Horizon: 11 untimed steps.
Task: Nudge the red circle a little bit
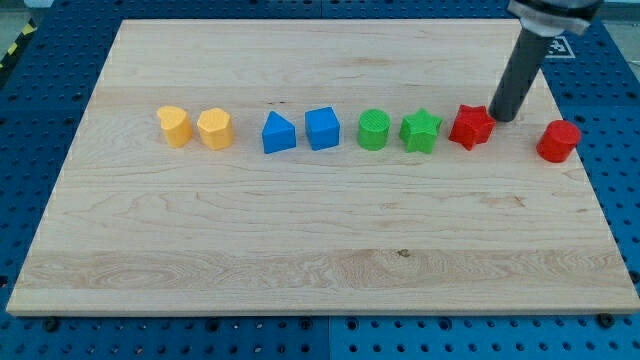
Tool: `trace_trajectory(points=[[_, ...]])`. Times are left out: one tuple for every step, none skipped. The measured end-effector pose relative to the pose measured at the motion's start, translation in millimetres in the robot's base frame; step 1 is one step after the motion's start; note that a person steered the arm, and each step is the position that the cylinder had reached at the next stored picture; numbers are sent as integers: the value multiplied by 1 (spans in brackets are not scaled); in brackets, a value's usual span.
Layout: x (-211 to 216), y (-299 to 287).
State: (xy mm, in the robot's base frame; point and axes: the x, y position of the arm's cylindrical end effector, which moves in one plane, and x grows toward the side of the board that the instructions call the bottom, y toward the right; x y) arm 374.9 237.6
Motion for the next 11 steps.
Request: trace_trajectory(points=[[-3, 59], [5, 107], [11, 108], [50, 107], [100, 105], [104, 79], [95, 50], [85, 32], [85, 40], [86, 64], [86, 67]])
